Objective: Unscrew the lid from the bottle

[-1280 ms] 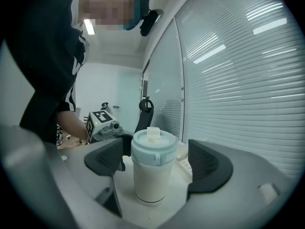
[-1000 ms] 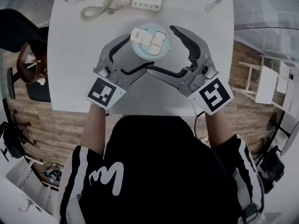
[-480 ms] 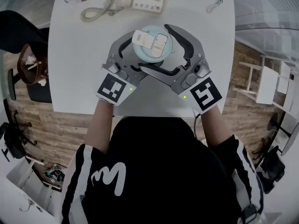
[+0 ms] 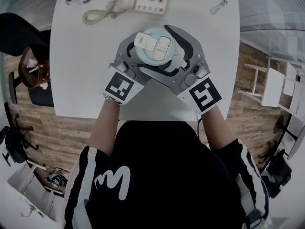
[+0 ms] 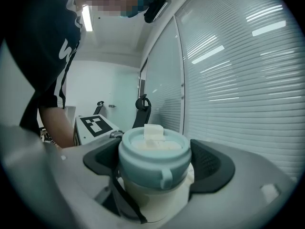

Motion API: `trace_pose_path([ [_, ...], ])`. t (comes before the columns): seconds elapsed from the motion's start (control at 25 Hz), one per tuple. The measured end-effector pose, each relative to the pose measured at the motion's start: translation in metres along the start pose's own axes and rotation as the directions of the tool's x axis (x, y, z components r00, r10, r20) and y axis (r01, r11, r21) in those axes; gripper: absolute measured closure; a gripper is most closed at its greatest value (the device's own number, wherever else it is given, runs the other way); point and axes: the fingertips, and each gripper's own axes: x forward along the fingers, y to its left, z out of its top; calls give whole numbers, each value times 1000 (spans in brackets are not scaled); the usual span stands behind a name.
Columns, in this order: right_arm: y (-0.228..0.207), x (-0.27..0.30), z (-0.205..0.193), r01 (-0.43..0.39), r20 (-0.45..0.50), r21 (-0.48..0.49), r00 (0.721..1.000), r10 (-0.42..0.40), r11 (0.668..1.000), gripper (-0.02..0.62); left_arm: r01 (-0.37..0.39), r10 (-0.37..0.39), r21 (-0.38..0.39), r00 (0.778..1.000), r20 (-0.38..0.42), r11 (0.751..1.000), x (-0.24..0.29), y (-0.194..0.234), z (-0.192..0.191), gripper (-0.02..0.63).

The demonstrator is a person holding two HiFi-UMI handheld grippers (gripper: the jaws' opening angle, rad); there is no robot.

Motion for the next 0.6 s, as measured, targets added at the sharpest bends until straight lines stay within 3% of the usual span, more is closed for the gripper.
trace_pose_path([
  [0.6, -6, 3, 2, 38, 11, 45, 999, -39, 998, 153, 23, -23, -8, 1000, -7, 1000, 9, 1, 2, 170],
])
